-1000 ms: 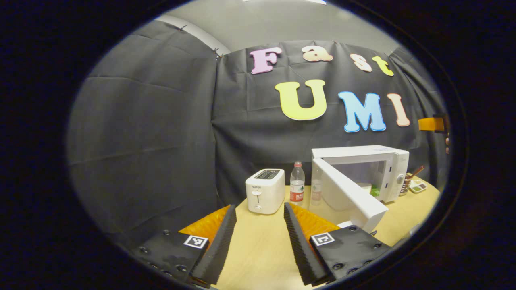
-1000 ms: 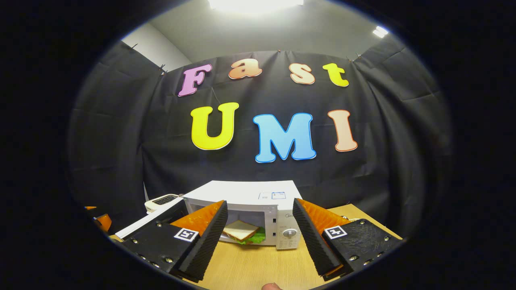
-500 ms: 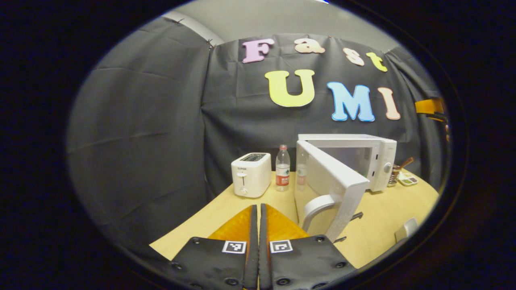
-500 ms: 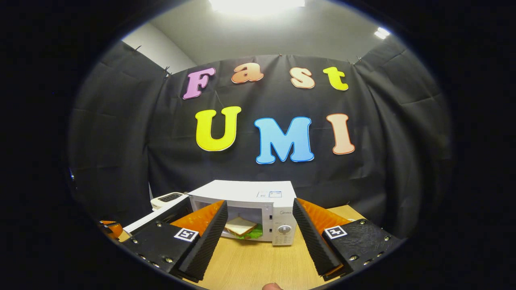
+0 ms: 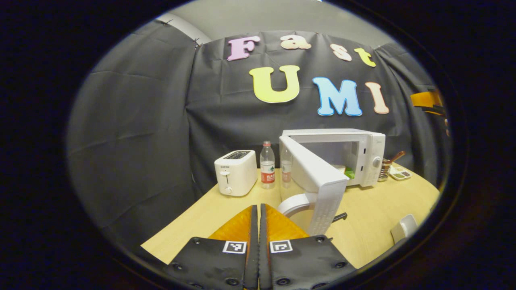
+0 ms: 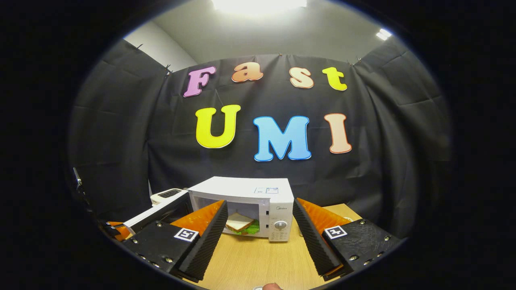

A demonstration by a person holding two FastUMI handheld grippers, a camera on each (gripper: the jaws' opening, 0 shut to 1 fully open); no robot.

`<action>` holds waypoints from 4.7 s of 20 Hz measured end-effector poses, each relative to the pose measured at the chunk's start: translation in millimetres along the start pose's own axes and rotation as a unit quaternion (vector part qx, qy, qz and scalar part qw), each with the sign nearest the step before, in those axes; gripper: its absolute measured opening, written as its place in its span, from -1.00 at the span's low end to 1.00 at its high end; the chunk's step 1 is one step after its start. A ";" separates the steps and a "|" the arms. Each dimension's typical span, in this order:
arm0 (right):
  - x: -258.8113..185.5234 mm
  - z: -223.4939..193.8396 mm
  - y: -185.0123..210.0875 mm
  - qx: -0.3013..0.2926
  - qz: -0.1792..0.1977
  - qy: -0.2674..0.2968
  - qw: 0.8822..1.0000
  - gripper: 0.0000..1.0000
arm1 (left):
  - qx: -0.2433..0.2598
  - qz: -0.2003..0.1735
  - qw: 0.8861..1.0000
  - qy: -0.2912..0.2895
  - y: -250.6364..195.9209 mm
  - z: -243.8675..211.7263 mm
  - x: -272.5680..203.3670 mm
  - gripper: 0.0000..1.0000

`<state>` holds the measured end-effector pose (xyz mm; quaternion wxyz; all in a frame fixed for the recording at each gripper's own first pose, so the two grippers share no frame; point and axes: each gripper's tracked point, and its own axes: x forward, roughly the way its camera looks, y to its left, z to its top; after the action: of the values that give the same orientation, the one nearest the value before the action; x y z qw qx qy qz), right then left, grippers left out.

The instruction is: Open the microwave oven with the left hand, put the food in, and close the microwave oven.

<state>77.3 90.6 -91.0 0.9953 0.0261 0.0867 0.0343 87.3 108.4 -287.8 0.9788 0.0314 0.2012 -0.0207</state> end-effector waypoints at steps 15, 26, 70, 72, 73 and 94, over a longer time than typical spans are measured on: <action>-4.3 4.8 -32.2 0.014 -0.048 -0.003 0.999 0.95 | 0.030 -0.141 0.990 -0.002 -104.0 20.1 23.4 -0.85; -5.2 -2.3 -66.8 0.023 -0.106 0.004 0.994 0.95 | 0.040 -0.232 0.972 -0.009 -180.9 38.4 63.3 -0.86; -11.1 -8.8 -105.1 -0.005 -0.195 0.030 0.980 0.96 | 0.025 -0.228 0.973 -0.020 -275.5 89.9 242.5 -0.86; -12.3 -8.1 -105.4 -0.004 -0.193 0.030 0.981 0.95 | 0.028 -0.218 0.975 -0.022 -274.9 90.7 243.9 -0.86; -12.4 -7.7 -105.5 -0.007 -0.191 0.030 0.981 0.95 | 0.029 -0.213 0.976 -0.022 -274.7 90.0 243.7 -0.87; -56.2 32.1 -113.7 -0.018 -0.097 -0.017 0.995 0.95 | 0.031 -0.140 0.987 -0.076 -256.9 167.4 122.8 -0.86</action>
<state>34.9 -28.3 -56.4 0.9956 0.0006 0.0711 -0.0616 252.1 -162.9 -196.4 0.9771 0.0320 0.1283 -0.1665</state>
